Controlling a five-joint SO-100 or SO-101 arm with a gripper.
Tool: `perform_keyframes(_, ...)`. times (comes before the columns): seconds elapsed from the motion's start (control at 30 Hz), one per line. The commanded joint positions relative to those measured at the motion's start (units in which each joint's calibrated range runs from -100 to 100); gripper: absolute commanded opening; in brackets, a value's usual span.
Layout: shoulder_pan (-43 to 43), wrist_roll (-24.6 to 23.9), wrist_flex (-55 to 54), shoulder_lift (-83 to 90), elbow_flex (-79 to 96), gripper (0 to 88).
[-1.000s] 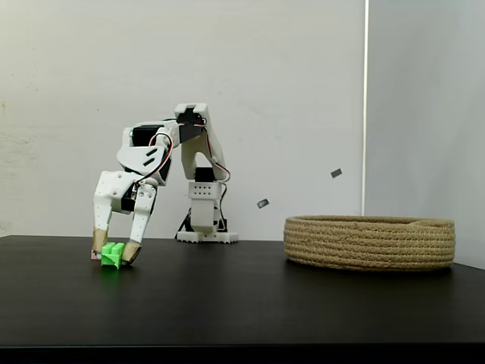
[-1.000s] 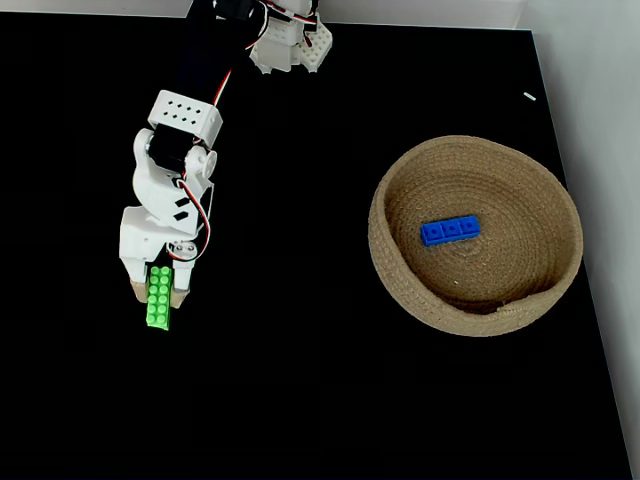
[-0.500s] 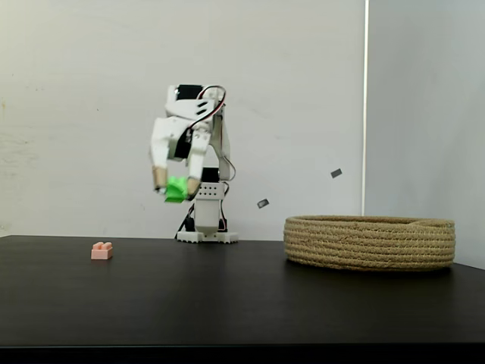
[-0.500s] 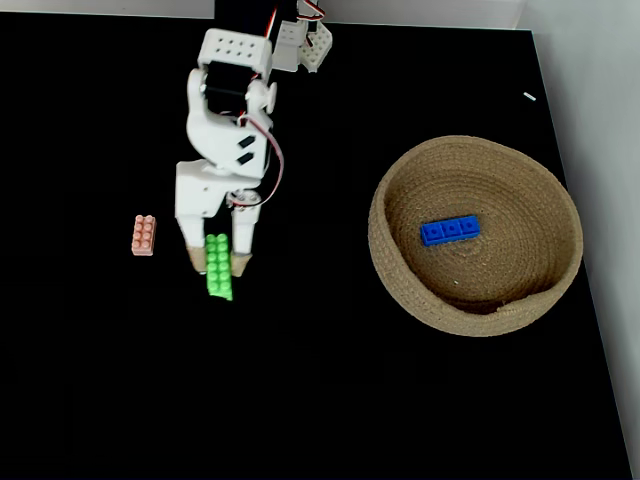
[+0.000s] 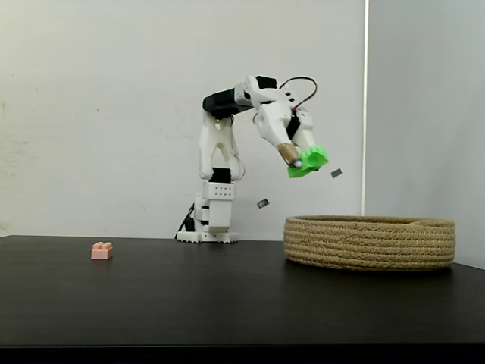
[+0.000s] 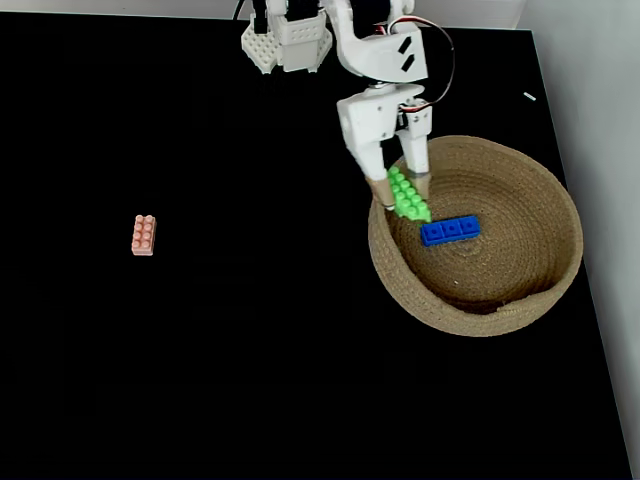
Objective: Place the lego blocks in the tray
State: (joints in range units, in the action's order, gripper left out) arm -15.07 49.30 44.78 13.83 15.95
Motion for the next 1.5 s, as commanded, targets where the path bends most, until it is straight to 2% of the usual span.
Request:
perform_keyframes(0.0, -4.8, -2.6, -2.0, 4.4, 1.0, 0.0)
perform_keyframes(0.07, -6.4, -3.8, -2.2, 3.4, 1.5, 0.3)
perform_keyframes(0.1, -6.9, -4.2, -2.2, 2.9, 1.6, 6.4)
perform_keyframes(0.17, -7.7, -4.4, -2.2, 2.3, 2.2, 24.4)
perform_keyframes(0.2, -7.9, -4.5, -2.2, 2.2, 2.5, 28.1)
perform_keyframes(0.3, -7.9, -4.6, -2.3, 1.7, 3.2, 31.4)
perform_keyframes(0.47, -5.5, -3.5, -1.8, 3.1, 4.7, 32.2)
perform_keyframes(0.6, 0.1, -2.8, 0.9, 7.0, 6.3, 31.3)
perform_keyframes(0.87, 23.2, 4.5, 2.5, 17.8, 16.5, 32.5)
perform_keyframes(0.93, 29.7, 7.3, 2.5, 18.3, 17.5, 32.4)
perform_keyframes(1.17, 46.7, 11.6, 1.5, 13.6, 21.2, 34.3)
perform_keyframes(1.3, 51.3, 12.6, -0.8, 7.7, 20.2, 34.2)
perform_keyframes(1.47, 52.7, 14.3, -5.1, -1.9, 16.2, 33.9)
